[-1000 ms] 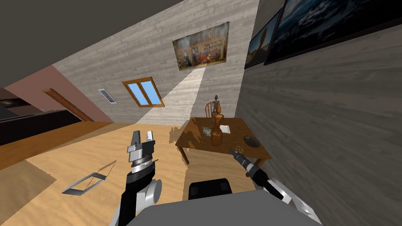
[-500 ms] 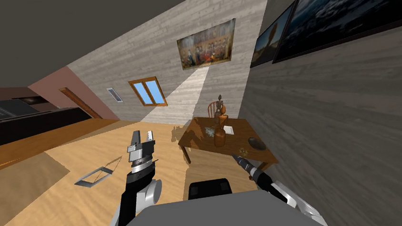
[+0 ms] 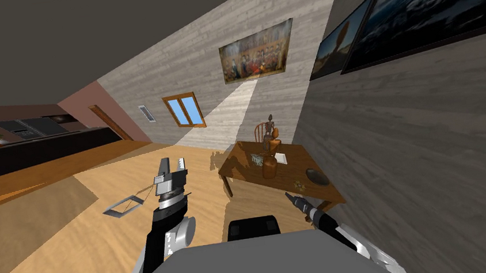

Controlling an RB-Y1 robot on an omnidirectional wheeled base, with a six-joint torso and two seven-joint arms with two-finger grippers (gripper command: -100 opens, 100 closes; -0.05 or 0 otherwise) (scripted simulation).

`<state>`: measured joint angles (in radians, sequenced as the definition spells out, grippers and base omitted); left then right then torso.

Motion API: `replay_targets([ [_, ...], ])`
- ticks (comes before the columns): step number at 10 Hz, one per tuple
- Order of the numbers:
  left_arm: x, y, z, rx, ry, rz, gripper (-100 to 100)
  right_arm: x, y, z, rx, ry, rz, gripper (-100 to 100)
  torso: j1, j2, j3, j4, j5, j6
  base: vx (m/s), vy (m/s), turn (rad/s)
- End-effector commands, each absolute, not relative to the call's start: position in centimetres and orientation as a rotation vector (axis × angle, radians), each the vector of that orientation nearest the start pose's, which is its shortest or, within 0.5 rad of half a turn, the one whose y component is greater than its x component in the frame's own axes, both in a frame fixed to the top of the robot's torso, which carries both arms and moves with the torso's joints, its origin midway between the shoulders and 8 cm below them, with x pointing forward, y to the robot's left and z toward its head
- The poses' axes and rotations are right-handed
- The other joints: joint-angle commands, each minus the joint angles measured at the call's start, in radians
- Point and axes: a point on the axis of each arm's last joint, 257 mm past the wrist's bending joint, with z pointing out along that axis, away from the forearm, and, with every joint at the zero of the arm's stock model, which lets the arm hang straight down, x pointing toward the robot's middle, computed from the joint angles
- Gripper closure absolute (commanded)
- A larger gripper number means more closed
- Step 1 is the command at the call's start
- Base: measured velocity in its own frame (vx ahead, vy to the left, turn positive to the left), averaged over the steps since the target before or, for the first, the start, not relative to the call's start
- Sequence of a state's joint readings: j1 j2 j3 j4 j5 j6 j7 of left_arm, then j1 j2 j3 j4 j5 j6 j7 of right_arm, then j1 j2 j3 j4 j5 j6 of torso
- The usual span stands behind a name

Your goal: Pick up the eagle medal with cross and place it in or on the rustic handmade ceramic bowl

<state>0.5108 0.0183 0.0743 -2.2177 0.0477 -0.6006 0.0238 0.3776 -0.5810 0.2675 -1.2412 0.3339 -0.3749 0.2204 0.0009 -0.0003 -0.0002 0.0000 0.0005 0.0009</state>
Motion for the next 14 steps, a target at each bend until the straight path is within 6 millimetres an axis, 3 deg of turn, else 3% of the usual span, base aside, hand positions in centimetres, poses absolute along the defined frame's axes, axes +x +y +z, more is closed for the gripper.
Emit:
replay_targets([
  [1,33.2,31.0,1.5,-0.648,0.565,-1.281,0,29.6,-35.9,-48.7,0.332,2.159,0.454,-100,0.0,0.0,0.0,0.0,0.0,0.0,0.01,0.023,0.134],
  [4,33.2,30.9,1.5,-0.648,0.565,-1.281,0,27.4,-38.6,-50.9,0.311,2.235,0.375,-100,0.001,-0.001,-0.001,0.0,0.0,-0.001,0.026,0.024,0.092],
  [6,33.2,30.9,1.5,-0.648,0.565,-1.281,0,25.1,-42.1,-52.7,0.23,2.325,0.267,-100,0.001,-0.001,-0.001,0.0,0.0,0.0,0.028,0.038,0.166],
  [9,33.2,30.9,1.5,-0.648,0.565,-1.281,0,22.6,-45.3,-54.2,0.212,2.397,0.18,-100,0.001,-0.001,-0.001,0.0,0.0,0.0,0.031,0.027,0.074],
  [10,33.2,31.0,1.5,-0.648,0.565,-1.281,0,21.2,-47.3,-54.7,0.177,2.439,0.123,-100,0.001,-0.001,0.0,0.0,0.0,0.0,0.026,0.029,0.114],
  [13,33.2,31.0,1.5,-0.648,0.565,-1.281,0,21.0,-47.5,-54.8,0.18,2.444,0.117,-100,0.0,0.0,0.0,0.0,0.0,0.0,0.009,0.01,0.016],
  [14,33.2,31.0,1.5,-0.648,0.565,-1.281,0,20.1,-49.1,-55.0,0.14,2.475,0.07,-100,0.0,0.001,0.001,0.0,0.0,0.0,0.014,0.016,0.126],
])
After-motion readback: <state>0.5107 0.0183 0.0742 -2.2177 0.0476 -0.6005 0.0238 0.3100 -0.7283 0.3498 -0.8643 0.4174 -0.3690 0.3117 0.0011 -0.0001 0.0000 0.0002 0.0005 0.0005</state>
